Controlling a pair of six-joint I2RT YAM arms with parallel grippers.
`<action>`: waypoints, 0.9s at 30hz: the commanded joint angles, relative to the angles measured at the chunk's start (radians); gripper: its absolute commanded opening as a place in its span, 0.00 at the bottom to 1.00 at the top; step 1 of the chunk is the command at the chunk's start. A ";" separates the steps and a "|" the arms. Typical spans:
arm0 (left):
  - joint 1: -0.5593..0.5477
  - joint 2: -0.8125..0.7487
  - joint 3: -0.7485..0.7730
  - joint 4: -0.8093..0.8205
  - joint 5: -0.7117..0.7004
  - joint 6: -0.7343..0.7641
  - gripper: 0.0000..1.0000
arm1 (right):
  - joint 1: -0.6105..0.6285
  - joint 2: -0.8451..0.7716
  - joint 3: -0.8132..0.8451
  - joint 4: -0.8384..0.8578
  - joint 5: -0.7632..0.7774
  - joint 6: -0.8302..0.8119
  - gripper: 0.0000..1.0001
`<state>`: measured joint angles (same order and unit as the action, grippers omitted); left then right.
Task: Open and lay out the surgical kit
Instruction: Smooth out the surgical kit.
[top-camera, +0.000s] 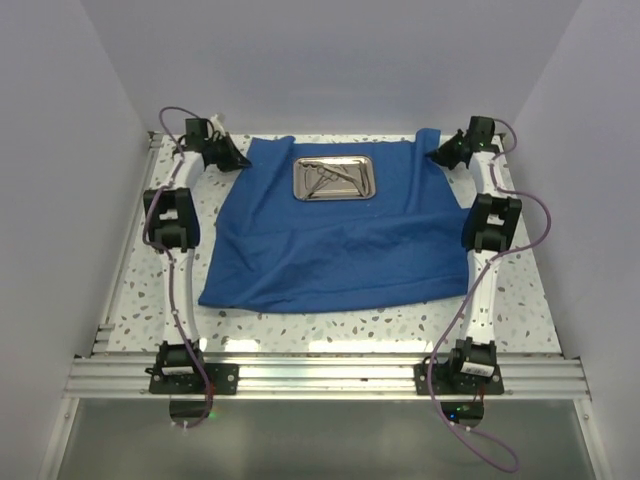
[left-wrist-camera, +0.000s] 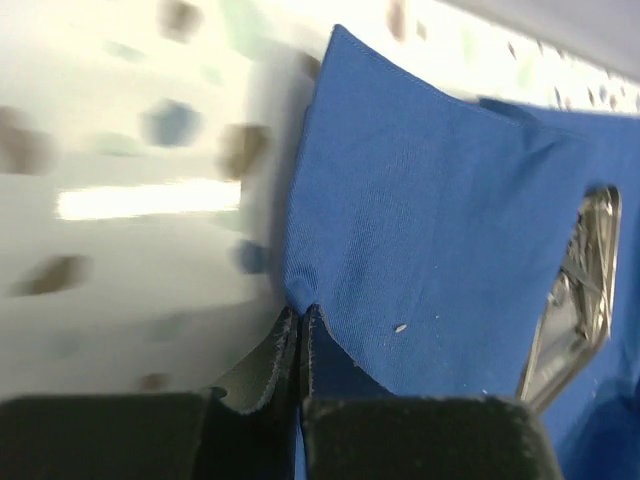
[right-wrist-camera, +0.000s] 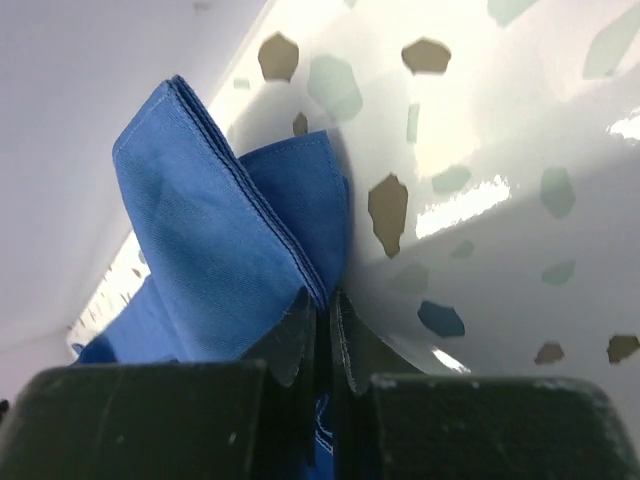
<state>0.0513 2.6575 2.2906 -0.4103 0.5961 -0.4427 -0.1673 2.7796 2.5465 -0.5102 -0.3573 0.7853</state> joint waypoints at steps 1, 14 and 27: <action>0.116 -0.002 0.066 0.059 -0.156 -0.062 0.00 | -0.001 0.020 0.023 0.133 0.053 0.115 0.00; 0.167 -0.037 0.077 0.136 -0.180 -0.099 0.43 | -0.057 -0.070 -0.044 0.096 0.221 0.052 0.41; 0.124 -0.536 -0.391 -0.065 -0.268 0.021 1.00 | -0.061 -0.717 -0.639 0.023 0.270 -0.116 0.80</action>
<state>0.1936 2.2990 1.9450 -0.3721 0.3901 -0.4984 -0.2420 2.3100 1.9987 -0.4355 -0.1234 0.7334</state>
